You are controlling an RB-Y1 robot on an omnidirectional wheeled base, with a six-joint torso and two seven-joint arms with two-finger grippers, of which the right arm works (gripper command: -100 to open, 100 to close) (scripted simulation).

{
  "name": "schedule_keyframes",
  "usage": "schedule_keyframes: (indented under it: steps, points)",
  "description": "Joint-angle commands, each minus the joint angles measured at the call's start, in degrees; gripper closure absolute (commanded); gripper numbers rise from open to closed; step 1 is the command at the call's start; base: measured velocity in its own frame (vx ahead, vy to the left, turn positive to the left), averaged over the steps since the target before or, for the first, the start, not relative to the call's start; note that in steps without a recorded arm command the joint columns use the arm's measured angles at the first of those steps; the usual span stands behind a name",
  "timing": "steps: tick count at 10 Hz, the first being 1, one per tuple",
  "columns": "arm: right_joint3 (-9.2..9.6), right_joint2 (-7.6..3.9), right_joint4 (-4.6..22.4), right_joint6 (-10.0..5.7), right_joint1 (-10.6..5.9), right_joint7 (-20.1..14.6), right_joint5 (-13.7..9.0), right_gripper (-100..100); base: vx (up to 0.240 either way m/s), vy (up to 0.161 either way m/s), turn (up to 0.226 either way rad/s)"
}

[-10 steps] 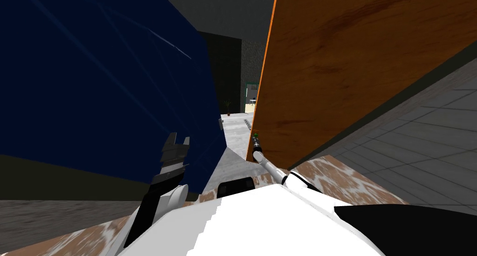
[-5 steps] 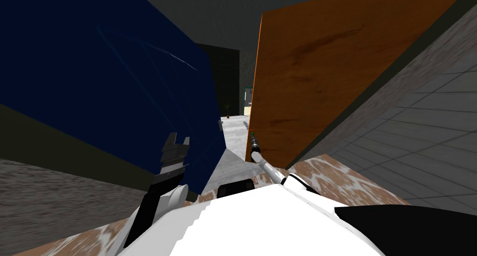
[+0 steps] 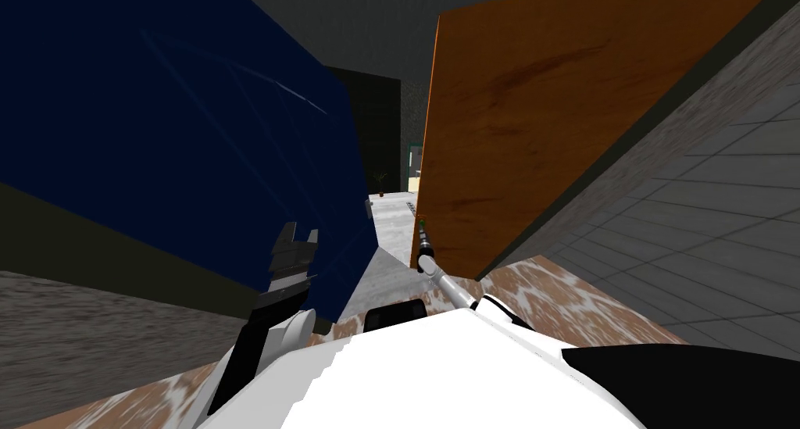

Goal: Push the door open

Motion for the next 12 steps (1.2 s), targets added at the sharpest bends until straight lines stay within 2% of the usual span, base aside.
schedule_keyframes:
  steps: [1,2,7,11,12]
  points:
    - [0.13,0.87,-0.3,0.46,0.16,-2.9,-0.1,-100,-0.039,-0.012,-0.018]
    - [0.13,0.87,-0.3,0.46,0.16,-3.7,-0.1,-100,-0.031,-0.007,-0.011]
    - [0.14,4.55,-3.3,1.49,1.64,-12.9,-0.9,-100,-0.052,-0.017,-0.025]
    - [0.15,6.79,-5.0,2.07,2.47,-17.2,-1.5,-100,-0.042,-0.014,-0.018]
    - [0.15,6.38,-4.6,1.98,2.27,-16.6,-1.4,-100,-0.015,-0.006,-0.001]
